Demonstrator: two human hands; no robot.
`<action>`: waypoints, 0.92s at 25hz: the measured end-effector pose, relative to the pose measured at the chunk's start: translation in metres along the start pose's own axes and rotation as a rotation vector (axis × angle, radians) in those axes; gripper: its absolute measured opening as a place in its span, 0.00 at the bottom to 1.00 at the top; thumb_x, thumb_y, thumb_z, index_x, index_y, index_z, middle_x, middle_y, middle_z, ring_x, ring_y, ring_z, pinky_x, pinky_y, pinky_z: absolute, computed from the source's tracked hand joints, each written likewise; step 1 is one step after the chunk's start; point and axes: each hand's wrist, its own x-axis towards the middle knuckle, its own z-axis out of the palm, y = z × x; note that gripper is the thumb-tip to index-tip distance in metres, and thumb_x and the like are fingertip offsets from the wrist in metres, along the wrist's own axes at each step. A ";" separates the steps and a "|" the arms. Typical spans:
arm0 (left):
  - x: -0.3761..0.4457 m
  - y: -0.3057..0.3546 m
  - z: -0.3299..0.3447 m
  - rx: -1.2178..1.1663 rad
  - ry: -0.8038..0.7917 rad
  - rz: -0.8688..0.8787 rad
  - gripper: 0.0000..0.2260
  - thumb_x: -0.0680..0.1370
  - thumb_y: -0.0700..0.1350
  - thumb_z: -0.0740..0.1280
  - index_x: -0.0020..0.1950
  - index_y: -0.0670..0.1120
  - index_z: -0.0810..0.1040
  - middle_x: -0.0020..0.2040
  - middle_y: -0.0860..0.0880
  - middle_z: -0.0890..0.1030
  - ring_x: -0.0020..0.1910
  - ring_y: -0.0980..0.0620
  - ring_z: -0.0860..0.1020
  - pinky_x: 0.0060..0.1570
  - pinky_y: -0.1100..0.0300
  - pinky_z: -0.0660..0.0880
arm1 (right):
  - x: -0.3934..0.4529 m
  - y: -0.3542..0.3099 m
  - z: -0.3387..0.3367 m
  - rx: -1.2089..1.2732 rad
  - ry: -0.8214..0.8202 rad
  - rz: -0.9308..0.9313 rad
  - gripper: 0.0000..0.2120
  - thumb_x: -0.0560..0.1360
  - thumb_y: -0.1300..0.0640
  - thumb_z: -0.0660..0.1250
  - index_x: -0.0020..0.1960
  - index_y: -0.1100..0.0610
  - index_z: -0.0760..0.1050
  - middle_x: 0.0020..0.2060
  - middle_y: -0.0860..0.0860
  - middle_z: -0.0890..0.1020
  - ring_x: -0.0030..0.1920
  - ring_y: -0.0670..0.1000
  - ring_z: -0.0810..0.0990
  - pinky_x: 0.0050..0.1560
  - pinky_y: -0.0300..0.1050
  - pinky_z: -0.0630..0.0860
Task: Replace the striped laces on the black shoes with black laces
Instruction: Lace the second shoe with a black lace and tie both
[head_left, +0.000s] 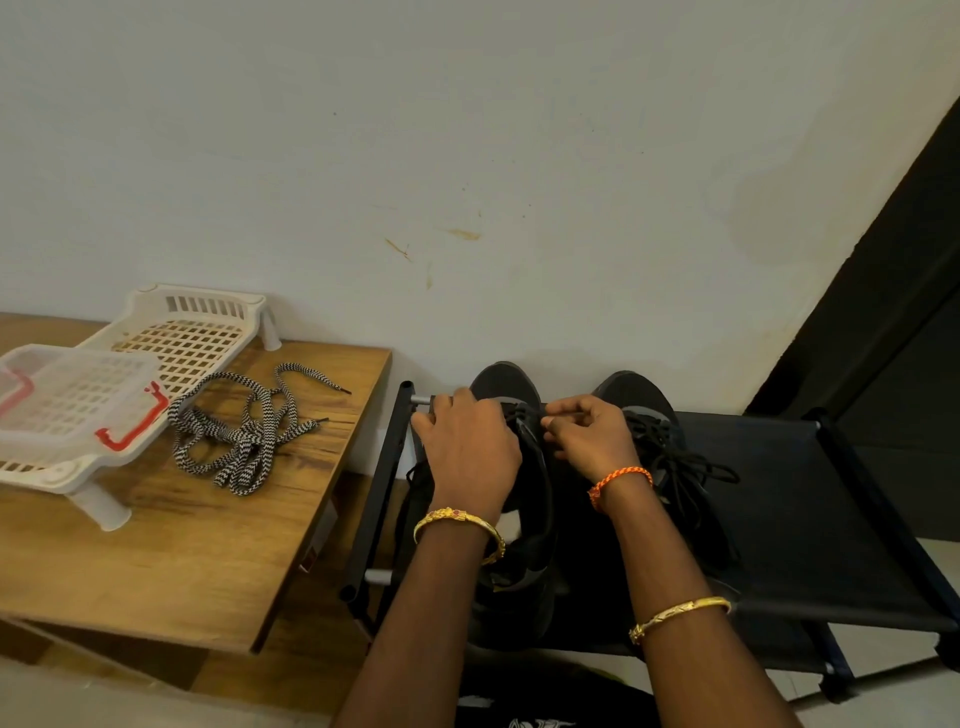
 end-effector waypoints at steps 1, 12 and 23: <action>0.001 0.002 0.002 -0.004 -0.017 -0.006 0.09 0.79 0.48 0.61 0.53 0.49 0.78 0.57 0.47 0.74 0.63 0.45 0.68 0.60 0.49 0.61 | 0.000 0.001 0.000 -0.002 -0.003 0.000 0.10 0.73 0.64 0.67 0.39 0.50 0.75 0.41 0.54 0.82 0.47 0.54 0.82 0.55 0.55 0.78; 0.009 0.002 0.014 -0.613 -0.158 -0.397 0.09 0.75 0.48 0.70 0.35 0.54 0.76 0.64 0.48 0.70 0.67 0.45 0.63 0.64 0.47 0.60 | 0.000 0.006 0.001 -0.053 -0.103 0.001 0.06 0.74 0.66 0.67 0.44 0.56 0.81 0.44 0.54 0.83 0.50 0.53 0.81 0.57 0.53 0.78; 0.010 -0.007 0.019 -0.844 -0.137 -0.366 0.11 0.74 0.45 0.72 0.33 0.57 0.78 0.51 0.50 0.82 0.63 0.46 0.71 0.64 0.43 0.67 | 0.000 0.002 0.007 -0.092 -0.027 -0.107 0.05 0.74 0.60 0.68 0.40 0.55 0.78 0.39 0.55 0.82 0.45 0.54 0.81 0.47 0.45 0.77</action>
